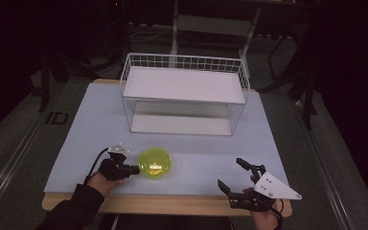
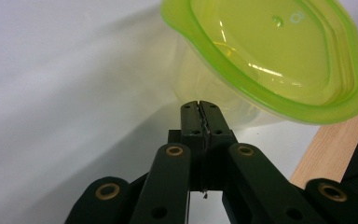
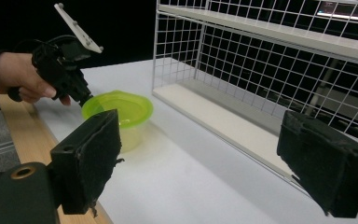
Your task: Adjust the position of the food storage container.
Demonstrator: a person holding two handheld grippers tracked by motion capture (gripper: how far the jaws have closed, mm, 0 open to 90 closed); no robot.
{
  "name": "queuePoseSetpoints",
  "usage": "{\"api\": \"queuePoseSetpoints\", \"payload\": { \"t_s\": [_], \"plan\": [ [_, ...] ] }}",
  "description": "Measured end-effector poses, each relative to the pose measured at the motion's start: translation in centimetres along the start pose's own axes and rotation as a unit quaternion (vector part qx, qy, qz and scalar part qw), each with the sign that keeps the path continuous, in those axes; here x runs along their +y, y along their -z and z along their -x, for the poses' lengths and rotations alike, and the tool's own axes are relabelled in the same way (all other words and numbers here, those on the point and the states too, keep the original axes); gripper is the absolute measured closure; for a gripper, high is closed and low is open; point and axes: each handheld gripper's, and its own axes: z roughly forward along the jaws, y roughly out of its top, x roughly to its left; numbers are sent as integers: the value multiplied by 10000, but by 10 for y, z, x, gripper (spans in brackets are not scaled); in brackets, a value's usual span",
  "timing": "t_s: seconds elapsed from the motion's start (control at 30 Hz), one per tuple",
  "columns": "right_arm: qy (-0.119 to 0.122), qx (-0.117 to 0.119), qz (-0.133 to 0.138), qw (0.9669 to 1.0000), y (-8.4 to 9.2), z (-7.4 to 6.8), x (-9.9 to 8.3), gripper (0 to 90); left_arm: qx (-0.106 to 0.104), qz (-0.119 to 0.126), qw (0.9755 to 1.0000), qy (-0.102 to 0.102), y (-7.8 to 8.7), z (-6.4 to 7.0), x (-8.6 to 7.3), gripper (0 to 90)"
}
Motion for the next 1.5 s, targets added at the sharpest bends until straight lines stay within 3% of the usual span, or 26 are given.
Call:
{"api": "queuePoseSetpoints", "payload": {
  "t_s": [0.27,0.67,0.8,0.93,1.0,1.13,1.5],
  "plan": [
    [-10,2,-3,10000,0,0,0,134,-252,-43,9997,-32,-15,15,8,900],
    [-1,28,-51,10000,0,0,-1,134,-526,-215,9978,-334,-38,41,19,900],
    [8,44,-57,10000,-1,0,-1,134,-364,-223,9990,-150,-34,34,17,900],
    [15,46,-60,10000,-1,0,-1,134,-129,-10,9998,133,-28,21,21,900],
    [14,48,-65,10000,-1,0,-1,134,-123,162,9996,202,-26,14,26,900],
    [10,50,-71,10000,-1,0,-1,134,-30,168,9995,283,-31,7,31,900],
    [-30,61,-84,9999,-2,0,-2,134,-392,64,9986,353,-43,16,31,900]
  ]
}}
